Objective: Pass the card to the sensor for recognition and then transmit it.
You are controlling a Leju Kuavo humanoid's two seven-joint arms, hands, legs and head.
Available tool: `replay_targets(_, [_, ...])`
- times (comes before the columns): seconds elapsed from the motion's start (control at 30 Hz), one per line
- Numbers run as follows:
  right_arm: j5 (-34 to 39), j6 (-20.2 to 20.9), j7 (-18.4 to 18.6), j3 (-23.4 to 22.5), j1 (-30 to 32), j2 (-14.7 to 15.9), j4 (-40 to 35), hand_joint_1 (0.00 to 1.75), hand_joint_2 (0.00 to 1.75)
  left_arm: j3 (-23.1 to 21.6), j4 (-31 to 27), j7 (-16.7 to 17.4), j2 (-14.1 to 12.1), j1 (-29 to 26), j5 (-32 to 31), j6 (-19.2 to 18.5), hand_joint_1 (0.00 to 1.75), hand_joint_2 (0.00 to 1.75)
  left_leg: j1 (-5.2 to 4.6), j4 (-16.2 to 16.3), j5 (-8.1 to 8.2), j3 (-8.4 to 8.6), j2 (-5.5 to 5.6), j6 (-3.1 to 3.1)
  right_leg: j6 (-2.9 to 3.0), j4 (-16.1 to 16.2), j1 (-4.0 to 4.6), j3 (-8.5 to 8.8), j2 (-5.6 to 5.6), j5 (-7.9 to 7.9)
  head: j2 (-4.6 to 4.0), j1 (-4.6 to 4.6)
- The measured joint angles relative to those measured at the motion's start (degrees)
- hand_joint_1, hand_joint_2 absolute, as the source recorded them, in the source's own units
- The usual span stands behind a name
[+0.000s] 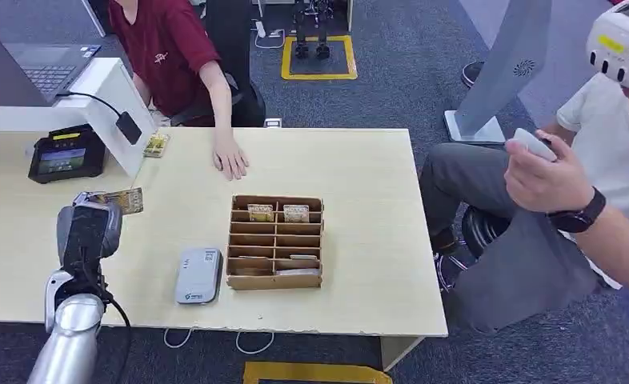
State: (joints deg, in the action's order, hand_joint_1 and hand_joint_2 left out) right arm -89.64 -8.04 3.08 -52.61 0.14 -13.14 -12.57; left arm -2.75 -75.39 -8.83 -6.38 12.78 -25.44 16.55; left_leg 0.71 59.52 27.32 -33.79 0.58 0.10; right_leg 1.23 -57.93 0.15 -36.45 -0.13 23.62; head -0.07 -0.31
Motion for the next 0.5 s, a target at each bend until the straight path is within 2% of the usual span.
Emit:
replay_targets(0.07, [0.00, -0.02, 0.00, 0.00, 0.00, 0.00, 0.00, 0.00, 1.75, 0.09, -0.28, -0.37, -0.07, -0.02, 1.10, -0.07, 1.75, 1.75, 0.00, 0.01, 0.00, 0.00, 0.00, 0.00, 0.00, 0.00, 0.00, -0.01, 0.00, 0.00, 0.00, 0.00])
replay_targets(0.13, [-0.18, -0.18, 0.00, 0.02, 0.00, 0.00, 0.00, 0.00, 1.75, 0.59, -1.62, -3.35, -0.02, 0.09, 7.93, -0.61, 1.75, 1.75, 0.00, 0.02, -0.01, -0.01, -0.01, 0.00, 0.00, 0.00, 0.00, -0.09, 0.01, -0.01, 0.00, 0.02])
replay_targets(0.17, [-0.24, -0.28, 0.00, 0.06, 0.01, 0.00, 0.00, 0.00, 1.75, 0.83, -3.16, -3.72, -0.09, 0.35, 11.68, -1.14, 1.75, 1.75, 0.00, 0.02, -0.01, -0.04, -0.01, 0.00, 0.00, 0.00, 0.01, -0.11, 0.01, -0.01, 0.00, -0.02])
replay_targets(0.3, [-0.02, -0.77, 0.11, 0.09, 0.00, 0.00, 0.04, 0.00, 1.75, 1.40, -7.74, -4.33, -0.87, 2.09, 16.64, -1.75, 1.75, 1.75, 0.00, 0.03, -0.01, -0.07, -0.02, 0.00, 0.01, 0.00, 0.00, -0.11, 0.01, -0.01, 0.00, 0.00])
replay_targets(0.4, [0.00, -0.46, 0.39, 0.07, -0.04, 0.00, 0.15, 0.00, 1.75, 1.38, -11.30, -3.43, -2.23, 4.15, 15.88, -1.99, 1.75, 1.75, 0.01, 0.02, -0.01, -0.07, -0.02, 0.00, 0.01, 0.00, 0.01, -0.11, 0.01, -0.01, 0.00, 0.00])
replay_targets(0.5, [-0.04, -0.24, -0.11, 0.09, -0.02, 0.02, 0.15, 0.00, 1.75, 1.33, -13.18, -2.49, -2.99, 5.03, 8.60, 0.81, 1.75, 1.75, 0.00, 0.02, 0.00, -0.03, -0.05, 0.00, 0.01, 0.00, 0.01, -0.12, 0.04, -0.01, -0.02, 0.02])
